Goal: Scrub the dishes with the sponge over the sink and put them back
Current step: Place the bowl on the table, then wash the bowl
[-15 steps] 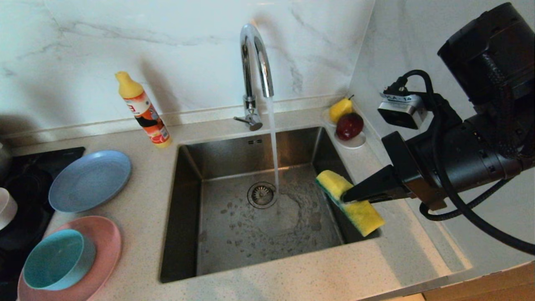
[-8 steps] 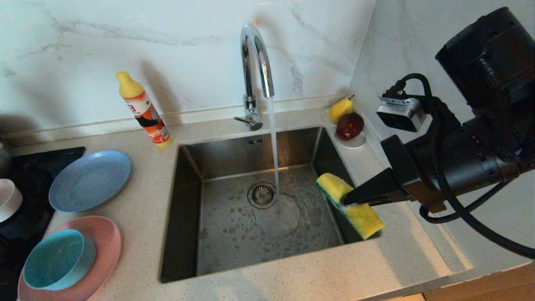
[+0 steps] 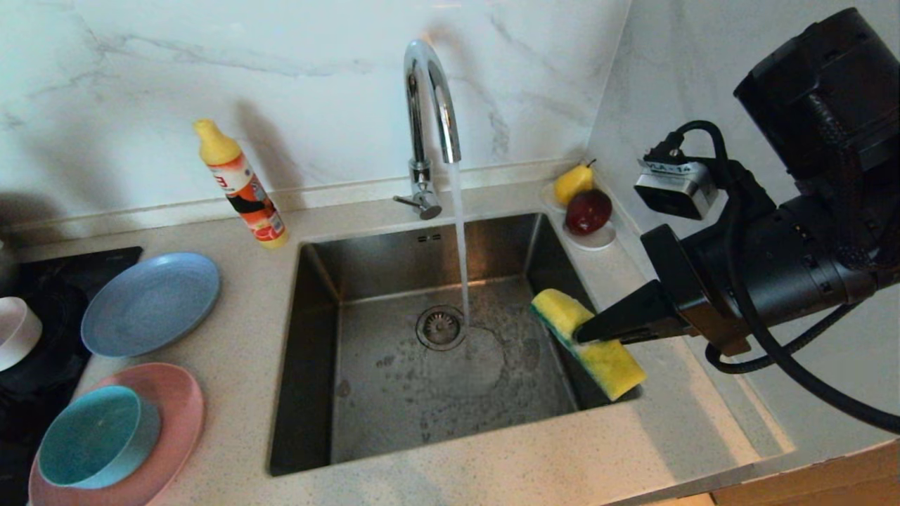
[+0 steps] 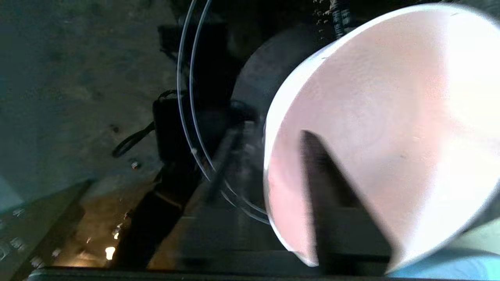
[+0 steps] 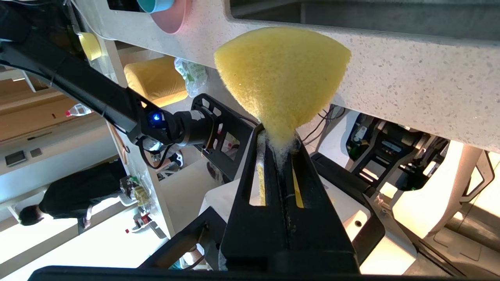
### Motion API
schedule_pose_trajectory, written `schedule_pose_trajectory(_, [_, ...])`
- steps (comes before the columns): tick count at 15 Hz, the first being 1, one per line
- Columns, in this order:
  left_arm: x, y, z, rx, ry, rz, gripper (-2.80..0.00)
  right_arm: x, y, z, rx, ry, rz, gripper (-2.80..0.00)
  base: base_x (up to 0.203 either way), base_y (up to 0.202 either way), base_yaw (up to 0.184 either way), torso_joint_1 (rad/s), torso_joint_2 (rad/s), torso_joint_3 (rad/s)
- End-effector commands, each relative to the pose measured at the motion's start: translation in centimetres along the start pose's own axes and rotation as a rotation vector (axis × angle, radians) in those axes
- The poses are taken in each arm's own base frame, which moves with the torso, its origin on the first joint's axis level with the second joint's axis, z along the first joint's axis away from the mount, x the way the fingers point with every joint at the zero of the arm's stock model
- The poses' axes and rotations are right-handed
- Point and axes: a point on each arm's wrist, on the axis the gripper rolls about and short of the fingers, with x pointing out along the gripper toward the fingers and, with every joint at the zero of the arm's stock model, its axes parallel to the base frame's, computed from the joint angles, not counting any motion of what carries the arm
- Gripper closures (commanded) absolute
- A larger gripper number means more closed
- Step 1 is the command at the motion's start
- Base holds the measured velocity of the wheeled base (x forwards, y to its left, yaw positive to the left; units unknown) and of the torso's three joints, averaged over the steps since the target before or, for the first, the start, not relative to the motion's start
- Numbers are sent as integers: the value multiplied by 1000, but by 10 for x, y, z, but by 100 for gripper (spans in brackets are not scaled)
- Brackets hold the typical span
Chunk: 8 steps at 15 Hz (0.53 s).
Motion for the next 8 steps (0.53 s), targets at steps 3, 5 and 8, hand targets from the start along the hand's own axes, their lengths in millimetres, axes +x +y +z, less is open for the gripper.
schedule_pose_trajectory(3, [-28,-12,4,4,-44,-37,-280,-3,1,-2,2,0,3,0,0,0,0,0,0,0])
schedule_pose_trajectory(5, [-40,-16,4,9,-57,-49,-280,-4,1,-2,0,-3,6,0,0,0,0,0,0,0])
schedule_pose_trajectory(8, [-68,-24,2,16,-64,-78,-280,-5,2,-2,-3,-5,10,0,0,0,0,0,0,0])
